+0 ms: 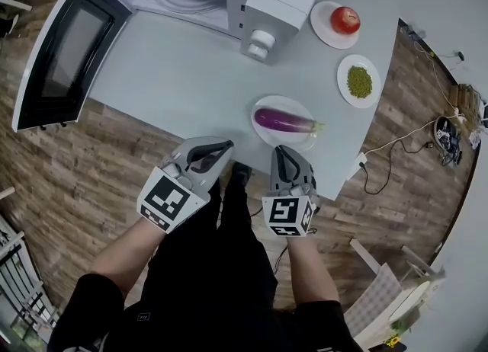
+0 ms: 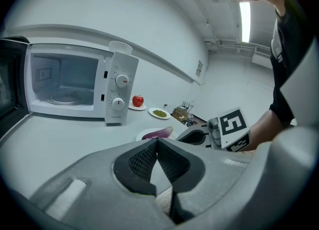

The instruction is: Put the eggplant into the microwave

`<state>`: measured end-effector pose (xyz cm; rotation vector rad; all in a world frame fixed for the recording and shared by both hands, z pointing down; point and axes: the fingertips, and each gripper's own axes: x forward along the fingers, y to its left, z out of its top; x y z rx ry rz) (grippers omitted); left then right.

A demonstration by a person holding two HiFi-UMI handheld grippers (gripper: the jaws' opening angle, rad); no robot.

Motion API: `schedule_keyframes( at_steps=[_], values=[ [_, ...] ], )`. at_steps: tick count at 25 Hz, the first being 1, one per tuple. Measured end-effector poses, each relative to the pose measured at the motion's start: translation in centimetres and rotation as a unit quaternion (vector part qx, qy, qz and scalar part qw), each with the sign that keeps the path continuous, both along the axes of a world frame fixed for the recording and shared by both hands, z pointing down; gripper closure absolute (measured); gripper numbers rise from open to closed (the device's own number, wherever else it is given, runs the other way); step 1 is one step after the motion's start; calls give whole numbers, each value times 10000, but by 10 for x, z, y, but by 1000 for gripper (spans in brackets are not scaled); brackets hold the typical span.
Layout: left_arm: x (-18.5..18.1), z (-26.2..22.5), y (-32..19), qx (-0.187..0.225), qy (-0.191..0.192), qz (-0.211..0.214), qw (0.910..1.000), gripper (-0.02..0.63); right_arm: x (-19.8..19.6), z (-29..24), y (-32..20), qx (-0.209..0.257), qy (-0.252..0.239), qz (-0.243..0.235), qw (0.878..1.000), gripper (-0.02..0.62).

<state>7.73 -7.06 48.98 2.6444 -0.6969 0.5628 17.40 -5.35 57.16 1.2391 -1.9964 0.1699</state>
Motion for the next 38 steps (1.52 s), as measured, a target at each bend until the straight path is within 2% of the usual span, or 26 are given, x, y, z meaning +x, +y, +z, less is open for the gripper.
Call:
schedule_keyframes(
  at_steps=[5, 8, 11, 13, 19, 26, 38],
  values=[
    [-3, 9, -3, -12, -38, -49, 10000, 598, 0, 6, 3, 88, 501, -251, 9984, 580],
    [-5, 14, -2, -28, -53, -68, 10000, 598, -1, 10, 7, 49, 615, -315, 9976, 574],
    [-7, 18, 0, -57, -56, -90, 9999, 598, 1, 15, 8, -34, 708, -275, 9971, 513],
    [-10, 18, 2, -74, -57, -115, 9999, 598, 3, 18, 8, -69, 853, -281, 9959, 498],
    [-21, 21, 7, -105, -81, -216, 9997, 598, 5, 25, 6, 38, 1562, -476, 9866, 474],
    [-31, 24, 10, -118, -64, -289, 9995, 597, 4, 25, 0, 330, 2216, -592, 9728, 478],
    [-49, 24, 16, -129, -82, -357, 9992, 598, 2, 29, -11, 172, 2056, -417, 9776, 530]
  ],
)
